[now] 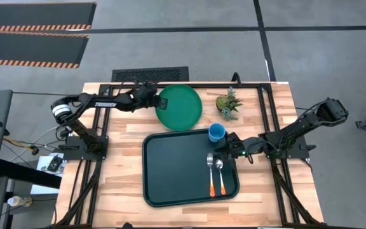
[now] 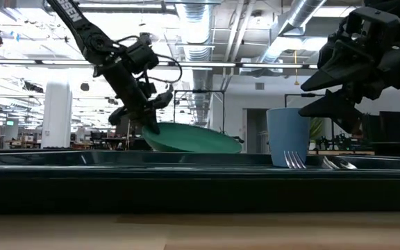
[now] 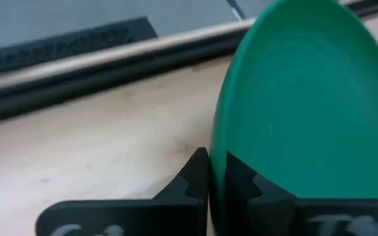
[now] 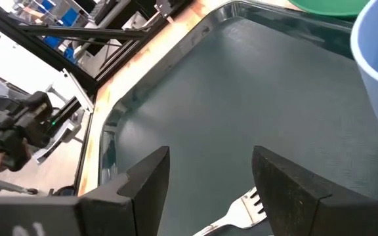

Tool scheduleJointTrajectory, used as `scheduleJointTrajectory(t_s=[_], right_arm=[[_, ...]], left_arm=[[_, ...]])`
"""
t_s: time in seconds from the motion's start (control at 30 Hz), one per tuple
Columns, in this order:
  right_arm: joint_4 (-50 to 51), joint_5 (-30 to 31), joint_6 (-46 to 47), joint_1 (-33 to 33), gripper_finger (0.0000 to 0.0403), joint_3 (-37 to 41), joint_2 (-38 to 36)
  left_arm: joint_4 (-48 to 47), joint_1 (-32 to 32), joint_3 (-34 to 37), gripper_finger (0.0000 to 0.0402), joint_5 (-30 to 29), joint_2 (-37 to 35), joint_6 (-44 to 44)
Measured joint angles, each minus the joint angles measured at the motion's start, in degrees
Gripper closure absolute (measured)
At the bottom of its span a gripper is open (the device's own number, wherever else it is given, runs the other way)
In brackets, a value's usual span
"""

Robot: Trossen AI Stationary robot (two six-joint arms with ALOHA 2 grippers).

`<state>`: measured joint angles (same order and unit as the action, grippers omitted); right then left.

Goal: Pick and place plate/cup/fork/spoon on tray
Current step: Put the green plate to the left of the orange fork on the black table tray

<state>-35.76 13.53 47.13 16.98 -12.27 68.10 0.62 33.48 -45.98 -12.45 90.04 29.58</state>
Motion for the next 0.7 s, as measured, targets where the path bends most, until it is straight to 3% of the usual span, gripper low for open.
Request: scheduleJointTrajectory(t_s=[0.2, 0.47, 0.6, 0.7], right_arm=[[-2.22, -0.01, -0.42, -0.53, 0.0163, -1.05, 0.00], [-1.07, -0.19, -7.50, -0.65, 0.0163, -8.92, -0.03], [10.20, 1.83, -12.51, -0.99, 0.0163, -16.91, -1.95], [25.26, 9.02, -13.86, -1.83, 0.0163, -24.47, -4.22]], left_arm=[[-0.39, -0.05, 0.07, 0.0401, 0.23, -5.43, -0.94], [-1.78, -0.85, 0.07, 0.0401, 1.25, -15.06, -1.21], [-2.73, -3.20, 0.07, 0.0401, 1.52, -21.11, -1.18], [-2.88, -6.07, 0.04, 0.0401, -0.25, -26.04, -1.02]])
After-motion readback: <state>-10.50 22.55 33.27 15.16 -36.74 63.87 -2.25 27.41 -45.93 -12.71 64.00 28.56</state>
